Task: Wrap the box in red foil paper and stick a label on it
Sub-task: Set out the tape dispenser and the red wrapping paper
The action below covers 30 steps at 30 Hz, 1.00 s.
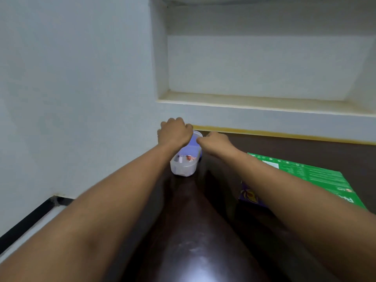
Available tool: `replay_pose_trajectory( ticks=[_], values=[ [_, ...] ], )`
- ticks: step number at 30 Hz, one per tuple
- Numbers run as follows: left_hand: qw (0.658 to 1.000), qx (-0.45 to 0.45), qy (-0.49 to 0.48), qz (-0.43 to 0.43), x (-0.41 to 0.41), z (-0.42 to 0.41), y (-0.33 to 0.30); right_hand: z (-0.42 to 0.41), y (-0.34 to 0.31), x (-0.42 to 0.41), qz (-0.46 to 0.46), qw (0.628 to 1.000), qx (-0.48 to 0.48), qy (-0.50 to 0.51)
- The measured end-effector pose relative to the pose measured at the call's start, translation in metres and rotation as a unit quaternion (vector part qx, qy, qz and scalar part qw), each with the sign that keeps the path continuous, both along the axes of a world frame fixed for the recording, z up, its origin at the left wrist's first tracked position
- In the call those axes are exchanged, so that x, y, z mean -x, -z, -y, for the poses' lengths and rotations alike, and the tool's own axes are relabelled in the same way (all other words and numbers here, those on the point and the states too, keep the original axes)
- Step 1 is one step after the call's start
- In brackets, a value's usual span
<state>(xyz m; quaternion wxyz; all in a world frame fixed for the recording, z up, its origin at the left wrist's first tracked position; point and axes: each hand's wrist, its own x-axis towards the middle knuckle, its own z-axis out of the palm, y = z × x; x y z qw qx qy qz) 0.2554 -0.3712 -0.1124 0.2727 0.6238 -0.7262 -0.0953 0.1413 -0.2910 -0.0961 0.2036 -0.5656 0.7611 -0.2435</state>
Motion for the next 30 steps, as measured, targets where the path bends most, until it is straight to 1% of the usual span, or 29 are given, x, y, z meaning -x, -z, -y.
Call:
replay_pose_trajectory(
  ticks=[1, 2, 4, 7, 10, 12, 13, 15, 18, 22, 25, 30],
  values=[
    [0.998, 0.039, 0.050, -0.013, 0.008, -0.004, -0.005, -0.015, -0.006, 0.009, -0.032, 0.999, 0.014, -0.011],
    [0.992, 0.051, 0.111, -0.036, 0.019, -0.010, -0.010, -0.032, -0.012, 0.019, -0.057, 0.998, 0.016, -0.013],
    [0.972, 0.031, 0.228, -0.052, 0.046, -0.029, -0.023, -0.073, -0.027, 0.038, -0.093, 0.995, -0.020, 0.000],
    [0.931, -0.009, 0.364, 0.018, 0.093, -0.063, -0.032, -0.135, -0.045, 0.062, -0.177, 0.977, -0.108, 0.039],
    [0.889, -0.087, 0.439, 0.090, 0.132, -0.091, -0.028, -0.172, -0.043, 0.085, -0.237, 0.950, -0.173, 0.104],
    [0.877, -0.123, 0.442, 0.146, 0.146, -0.105, -0.025, -0.184, -0.033, 0.100, -0.222, 0.943, -0.181, 0.171],
    [0.879, -0.117, 0.429, 0.171, 0.149, -0.112, -0.024, -0.189, -0.027, 0.106, -0.205, 0.944, -0.166, 0.199],
    [0.892, -0.086, 0.391, 0.210, 0.141, -0.123, -0.024, -0.190, -0.014, 0.117, -0.196, 0.952, -0.116, 0.206],
    [0.910, -0.070, 0.335, 0.233, 0.110, -0.141, -0.021, -0.192, -0.002, 0.121, -0.185, 0.967, -0.065, 0.163],
    [0.924, -0.094, 0.291, 0.230, 0.061, -0.173, -0.013, -0.197, -0.004, 0.095, -0.121, 0.987, -0.067, 0.081],
    [0.934, -0.091, 0.252, 0.235, 0.018, -0.196, -0.011, -0.191, -0.005, 0.063, -0.116, 0.990, -0.073, 0.009],
    [0.951, -0.109, 0.193, 0.214, -0.032, -0.209, -0.015, -0.175, -0.006, 0.022, -0.107, 0.991, -0.061, -0.055]
  ],
)
